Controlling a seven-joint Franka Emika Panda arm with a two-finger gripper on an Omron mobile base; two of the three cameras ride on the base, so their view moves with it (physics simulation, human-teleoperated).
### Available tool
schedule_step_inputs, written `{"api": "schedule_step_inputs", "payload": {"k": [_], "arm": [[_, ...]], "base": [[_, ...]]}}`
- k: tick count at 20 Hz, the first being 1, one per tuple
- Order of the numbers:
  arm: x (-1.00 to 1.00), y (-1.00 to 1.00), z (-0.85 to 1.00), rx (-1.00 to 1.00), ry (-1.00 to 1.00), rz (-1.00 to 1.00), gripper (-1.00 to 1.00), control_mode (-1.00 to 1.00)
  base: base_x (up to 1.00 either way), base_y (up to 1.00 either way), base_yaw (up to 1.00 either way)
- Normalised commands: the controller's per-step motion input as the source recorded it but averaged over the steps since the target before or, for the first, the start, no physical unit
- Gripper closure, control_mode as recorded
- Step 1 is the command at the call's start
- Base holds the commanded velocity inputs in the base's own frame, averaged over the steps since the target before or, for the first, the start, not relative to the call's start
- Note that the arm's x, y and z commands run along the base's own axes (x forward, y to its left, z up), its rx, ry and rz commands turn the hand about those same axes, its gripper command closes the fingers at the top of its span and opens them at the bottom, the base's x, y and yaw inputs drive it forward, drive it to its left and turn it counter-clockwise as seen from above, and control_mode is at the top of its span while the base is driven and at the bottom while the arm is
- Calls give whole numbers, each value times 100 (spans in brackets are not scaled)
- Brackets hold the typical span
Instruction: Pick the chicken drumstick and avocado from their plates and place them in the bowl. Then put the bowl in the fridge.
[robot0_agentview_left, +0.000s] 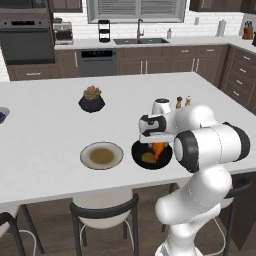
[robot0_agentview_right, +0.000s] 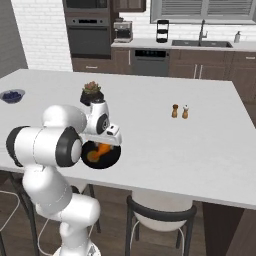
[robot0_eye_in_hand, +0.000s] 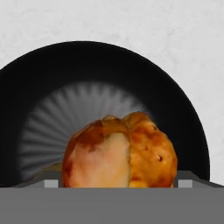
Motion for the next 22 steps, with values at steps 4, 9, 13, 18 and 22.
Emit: {"api": "schedule_step_inputs", "payload": {"k": [4, 9, 13, 18, 22], "arm": [[24, 0, -18, 0, 0, 0, 100, -100], [11, 4, -17, 0, 0, 0, -100, -100], [0, 17, -15, 0, 1, 0, -100, -100], [0, 33, -8, 0, 0, 0, -100, -100], [0, 16, -3, 0, 0, 0, -100, -100]], "base": [[0, 0, 0], [0, 0, 0], [0, 0, 0], [0, 0, 0], [0, 0, 0]]}}
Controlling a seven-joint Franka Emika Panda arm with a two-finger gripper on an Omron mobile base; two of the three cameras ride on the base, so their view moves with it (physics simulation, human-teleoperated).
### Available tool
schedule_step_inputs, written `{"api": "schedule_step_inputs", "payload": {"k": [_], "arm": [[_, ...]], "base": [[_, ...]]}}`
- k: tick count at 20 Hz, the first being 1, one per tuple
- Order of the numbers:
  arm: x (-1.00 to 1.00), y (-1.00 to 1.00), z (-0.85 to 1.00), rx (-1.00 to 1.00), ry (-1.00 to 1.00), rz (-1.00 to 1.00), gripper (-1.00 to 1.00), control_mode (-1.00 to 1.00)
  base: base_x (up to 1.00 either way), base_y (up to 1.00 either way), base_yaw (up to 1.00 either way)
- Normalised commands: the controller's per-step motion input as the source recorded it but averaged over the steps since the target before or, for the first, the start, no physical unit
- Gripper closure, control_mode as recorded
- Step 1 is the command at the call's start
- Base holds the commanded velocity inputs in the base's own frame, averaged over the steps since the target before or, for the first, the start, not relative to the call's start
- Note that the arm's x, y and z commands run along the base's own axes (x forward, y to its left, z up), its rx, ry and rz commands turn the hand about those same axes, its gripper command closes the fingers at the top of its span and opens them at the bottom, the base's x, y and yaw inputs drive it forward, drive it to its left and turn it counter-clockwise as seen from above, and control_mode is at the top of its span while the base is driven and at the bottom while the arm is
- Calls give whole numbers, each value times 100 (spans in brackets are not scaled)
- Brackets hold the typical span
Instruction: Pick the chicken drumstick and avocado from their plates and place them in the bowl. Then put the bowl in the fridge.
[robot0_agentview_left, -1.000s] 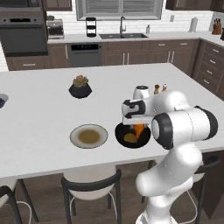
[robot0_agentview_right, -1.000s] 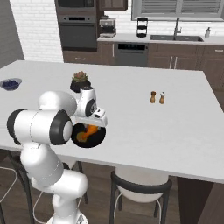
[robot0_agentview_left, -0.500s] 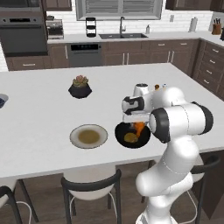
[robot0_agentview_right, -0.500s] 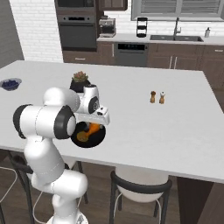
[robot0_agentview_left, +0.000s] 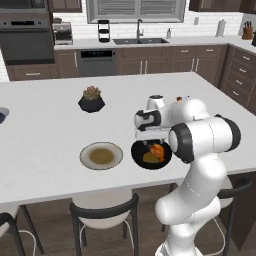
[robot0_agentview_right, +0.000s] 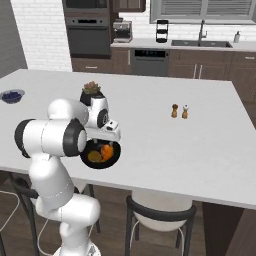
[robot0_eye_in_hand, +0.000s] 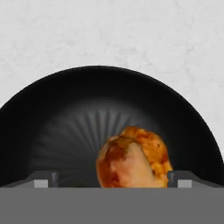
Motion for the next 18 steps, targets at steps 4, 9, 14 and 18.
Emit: {"api": "schedule_step_inputs", "payload": {"k": [4, 9, 14, 18], "arm": [[0, -6, -1, 1, 0, 0, -100, -100], [-42, -45, 21, 14, -1, 0, -100, -100], [-71, -55, 20, 33, -4, -9, -100, -100], [-68, -23, 3, 26, -1, -9, -100, -100]], "base": [[0, 0, 0], [0, 0, 0], [0, 0, 0], [0, 0, 0]]}}
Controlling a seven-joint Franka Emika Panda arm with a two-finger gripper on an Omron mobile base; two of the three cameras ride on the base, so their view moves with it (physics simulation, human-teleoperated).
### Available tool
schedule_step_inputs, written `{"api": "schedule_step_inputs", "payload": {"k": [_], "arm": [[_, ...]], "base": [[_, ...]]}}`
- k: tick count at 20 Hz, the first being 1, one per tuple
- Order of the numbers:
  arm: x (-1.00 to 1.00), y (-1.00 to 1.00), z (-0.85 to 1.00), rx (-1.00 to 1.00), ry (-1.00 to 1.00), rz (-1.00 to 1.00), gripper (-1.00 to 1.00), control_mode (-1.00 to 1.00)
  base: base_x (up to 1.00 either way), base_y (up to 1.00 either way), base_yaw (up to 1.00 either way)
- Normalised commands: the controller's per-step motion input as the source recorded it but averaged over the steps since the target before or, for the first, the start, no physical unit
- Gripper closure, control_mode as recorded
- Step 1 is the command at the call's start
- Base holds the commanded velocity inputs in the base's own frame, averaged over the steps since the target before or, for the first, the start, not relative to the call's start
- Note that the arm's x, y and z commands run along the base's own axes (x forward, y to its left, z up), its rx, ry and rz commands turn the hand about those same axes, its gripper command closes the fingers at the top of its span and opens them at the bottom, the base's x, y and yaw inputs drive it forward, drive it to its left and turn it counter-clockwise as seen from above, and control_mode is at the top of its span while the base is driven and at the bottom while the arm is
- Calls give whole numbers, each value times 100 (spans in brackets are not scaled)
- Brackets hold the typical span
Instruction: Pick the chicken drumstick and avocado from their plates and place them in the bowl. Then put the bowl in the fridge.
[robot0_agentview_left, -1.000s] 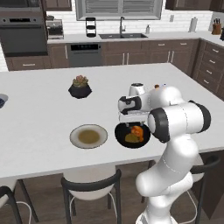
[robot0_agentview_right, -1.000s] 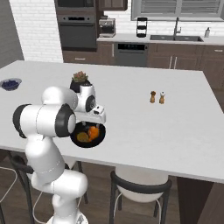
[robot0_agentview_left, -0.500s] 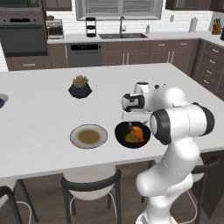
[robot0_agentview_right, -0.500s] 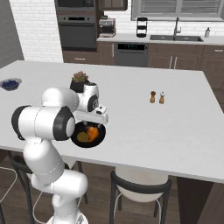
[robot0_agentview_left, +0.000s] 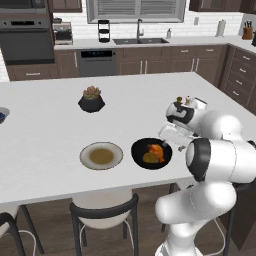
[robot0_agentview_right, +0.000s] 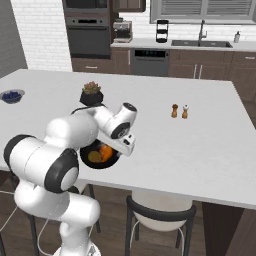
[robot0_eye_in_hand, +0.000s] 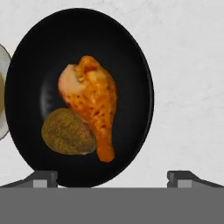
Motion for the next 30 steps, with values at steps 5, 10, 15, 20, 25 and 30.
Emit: {"api": "schedule_step_inputs", "payload": {"k": [5, 10, 15, 20, 25, 30], "arm": [[-7, 0, -18, 2, -1, -12, -100, -100], [0, 0, -42, 0, 0, -4, -100, -100], [0, 1, -31, 0, -1, 0, -100, -100], [5, 0, -19, 0, 0, 0, -100, -100], [29, 0, -13, 0, 0, 0, -100, -100], [15, 0, -17, 0, 0, 0, -100, -100]], "base": [[0, 0, 0], [0, 0, 0], [0, 0, 0], [0, 0, 0], [0, 0, 0], [0, 0, 0]]}}
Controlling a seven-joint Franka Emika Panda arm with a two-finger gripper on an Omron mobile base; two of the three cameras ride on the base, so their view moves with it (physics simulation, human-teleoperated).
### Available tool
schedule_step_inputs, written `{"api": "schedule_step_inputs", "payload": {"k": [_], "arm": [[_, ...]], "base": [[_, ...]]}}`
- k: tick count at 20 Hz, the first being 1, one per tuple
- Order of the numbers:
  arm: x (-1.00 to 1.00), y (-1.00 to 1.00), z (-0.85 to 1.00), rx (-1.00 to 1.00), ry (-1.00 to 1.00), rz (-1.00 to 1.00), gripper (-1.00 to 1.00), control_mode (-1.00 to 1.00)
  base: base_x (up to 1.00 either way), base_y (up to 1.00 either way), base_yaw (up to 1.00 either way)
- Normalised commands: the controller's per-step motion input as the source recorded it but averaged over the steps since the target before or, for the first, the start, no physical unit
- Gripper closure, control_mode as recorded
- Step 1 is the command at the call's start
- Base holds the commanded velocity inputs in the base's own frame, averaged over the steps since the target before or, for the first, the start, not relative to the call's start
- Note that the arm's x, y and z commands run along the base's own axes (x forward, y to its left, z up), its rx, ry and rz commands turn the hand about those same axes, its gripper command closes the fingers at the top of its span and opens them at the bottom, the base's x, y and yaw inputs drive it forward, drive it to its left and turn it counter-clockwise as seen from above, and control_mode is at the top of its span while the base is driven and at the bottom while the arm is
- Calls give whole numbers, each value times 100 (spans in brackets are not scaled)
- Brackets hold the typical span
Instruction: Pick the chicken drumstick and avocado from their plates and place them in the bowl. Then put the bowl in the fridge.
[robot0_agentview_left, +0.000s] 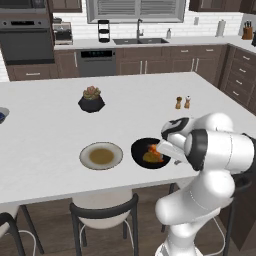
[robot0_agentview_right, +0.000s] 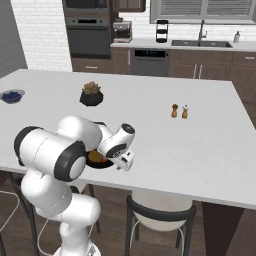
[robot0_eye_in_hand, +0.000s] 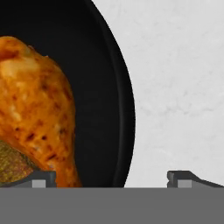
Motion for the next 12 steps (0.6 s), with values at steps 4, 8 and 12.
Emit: {"api": "schedule_step_inputs", "payload": {"k": [4, 8, 12], "arm": [[5, 4, -19, 0, 0, 0, -100, -100], [0, 20, -12, 0, 0, -4, 100, -100], [0, 18, -4, 0, 0, -7, 100, -100]], "base": [[0, 0, 0], [0, 0, 0], [0, 0, 0]]}}
